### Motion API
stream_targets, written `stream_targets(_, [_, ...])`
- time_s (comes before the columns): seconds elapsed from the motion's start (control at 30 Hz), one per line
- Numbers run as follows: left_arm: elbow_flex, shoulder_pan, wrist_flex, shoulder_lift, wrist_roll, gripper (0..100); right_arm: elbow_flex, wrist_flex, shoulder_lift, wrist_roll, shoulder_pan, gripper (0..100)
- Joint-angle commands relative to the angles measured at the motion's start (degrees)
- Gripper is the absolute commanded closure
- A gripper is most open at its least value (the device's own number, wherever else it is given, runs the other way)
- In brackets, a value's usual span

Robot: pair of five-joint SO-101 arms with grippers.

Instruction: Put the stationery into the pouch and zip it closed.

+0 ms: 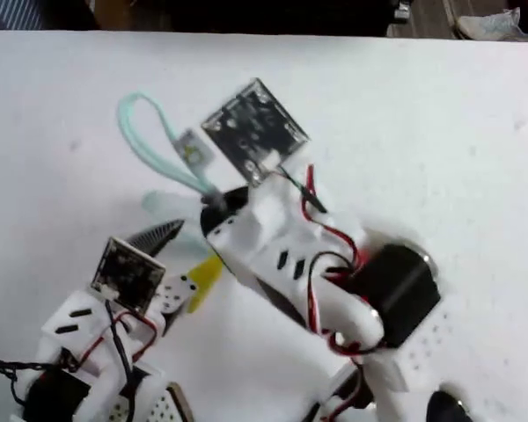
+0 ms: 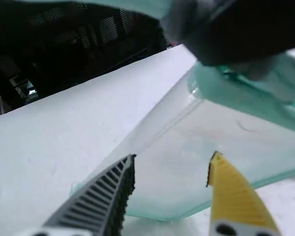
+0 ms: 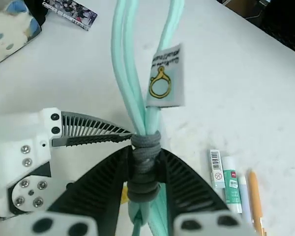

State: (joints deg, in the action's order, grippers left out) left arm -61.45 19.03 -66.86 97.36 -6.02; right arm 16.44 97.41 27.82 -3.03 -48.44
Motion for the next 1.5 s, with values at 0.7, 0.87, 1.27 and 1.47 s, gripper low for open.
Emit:
stream_targets(0.7, [6.5,-0.2,-7.2,0.7,-16.3,66,-15.4,0.4,5.2,-11.5,1.1,98.1])
stream_targets(0.87, [6.5,-0.2,-7.9,0.7,-16.2,66,-15.3,1.0,7.0,-11.4,-2.9,98.1])
stream_targets(1.27, [14.2,4.6,-11.7,0.7,-30.4,66,-15.6,1.2,14.1,-11.7,-11.3,98.2])
stream_targets(1.47, [14.2,7.9,-11.3,0.7,-33.1,66,-15.1,1.2,12.5,-17.8,-16.0,98.2])
